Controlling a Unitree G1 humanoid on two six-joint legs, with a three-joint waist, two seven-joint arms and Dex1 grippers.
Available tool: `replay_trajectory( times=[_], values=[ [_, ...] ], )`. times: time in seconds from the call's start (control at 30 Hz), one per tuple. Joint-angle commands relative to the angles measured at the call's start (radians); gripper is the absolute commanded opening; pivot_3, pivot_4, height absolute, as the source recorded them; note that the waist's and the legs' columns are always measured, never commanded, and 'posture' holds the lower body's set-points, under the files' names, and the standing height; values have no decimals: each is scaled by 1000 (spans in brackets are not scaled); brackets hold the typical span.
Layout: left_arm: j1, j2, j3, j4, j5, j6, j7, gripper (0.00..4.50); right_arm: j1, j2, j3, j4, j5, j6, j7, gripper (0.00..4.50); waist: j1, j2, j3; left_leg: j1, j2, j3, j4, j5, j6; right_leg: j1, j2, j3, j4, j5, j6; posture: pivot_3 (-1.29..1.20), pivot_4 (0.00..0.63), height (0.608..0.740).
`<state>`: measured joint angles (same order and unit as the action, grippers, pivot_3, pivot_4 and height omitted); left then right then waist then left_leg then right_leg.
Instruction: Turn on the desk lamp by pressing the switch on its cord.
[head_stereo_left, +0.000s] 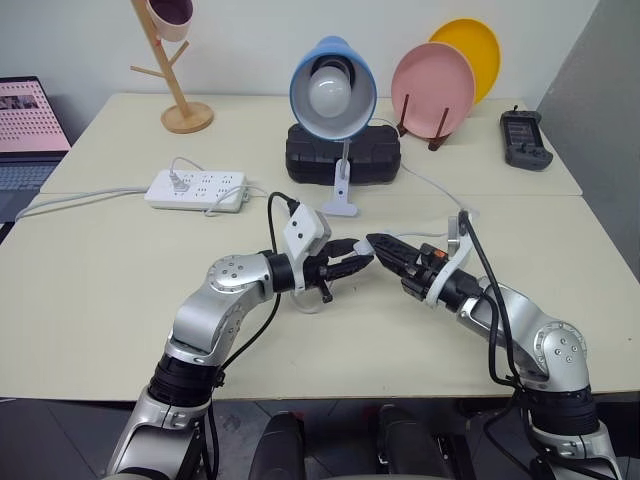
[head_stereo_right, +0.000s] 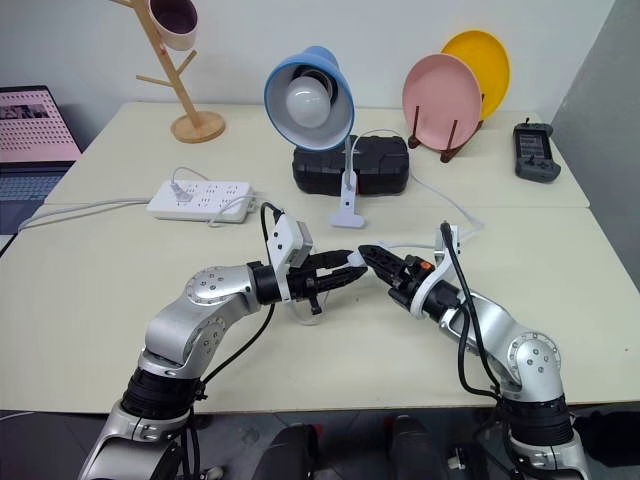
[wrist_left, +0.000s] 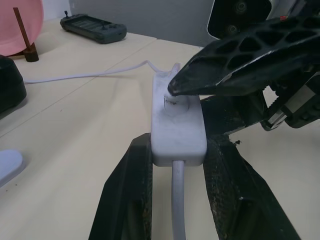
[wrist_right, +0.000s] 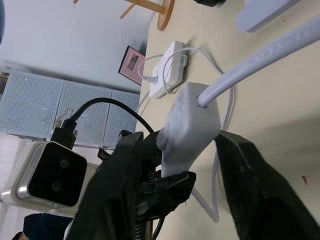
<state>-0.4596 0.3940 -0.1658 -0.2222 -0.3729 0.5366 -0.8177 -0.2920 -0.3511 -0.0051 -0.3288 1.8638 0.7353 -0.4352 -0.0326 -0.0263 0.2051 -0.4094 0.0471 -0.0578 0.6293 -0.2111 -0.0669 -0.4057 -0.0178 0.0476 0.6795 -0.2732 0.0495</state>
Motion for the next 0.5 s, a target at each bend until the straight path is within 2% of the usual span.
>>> replay_trajectory(
  times=[0.03,0.17,0.2,0.5],
  values=[
    [-18,-4,3,-33,-13,-6,-1,1064,-1,-4,-1,-16,-14,8,19,1226,0,0,0,0,0,0,0,0,0,0,0,0,0,0,0,0,150,740],
    [-20,-3,3,-32,-12,-6,-2,1064,-3,-9,1,-12,-34,14,27,536,0,0,0,0,0,0,0,0,0,0,0,0,0,0,0,0,150,740],
    [-20,-3,3,-32,-12,-6,-2,1064,-3,-10,2,-12,-38,16,30,483,0,0,0,0,0,0,0,0,0,0,0,0,0,0,0,0,150,740],
    [-24,0,3,-31,-12,-6,-6,1064,-9,-9,2,-18,-57,22,40,485,0,0,0,0,0,0,0,0,0,0,0,0,0,0,0,0,150,740]
  ],
)
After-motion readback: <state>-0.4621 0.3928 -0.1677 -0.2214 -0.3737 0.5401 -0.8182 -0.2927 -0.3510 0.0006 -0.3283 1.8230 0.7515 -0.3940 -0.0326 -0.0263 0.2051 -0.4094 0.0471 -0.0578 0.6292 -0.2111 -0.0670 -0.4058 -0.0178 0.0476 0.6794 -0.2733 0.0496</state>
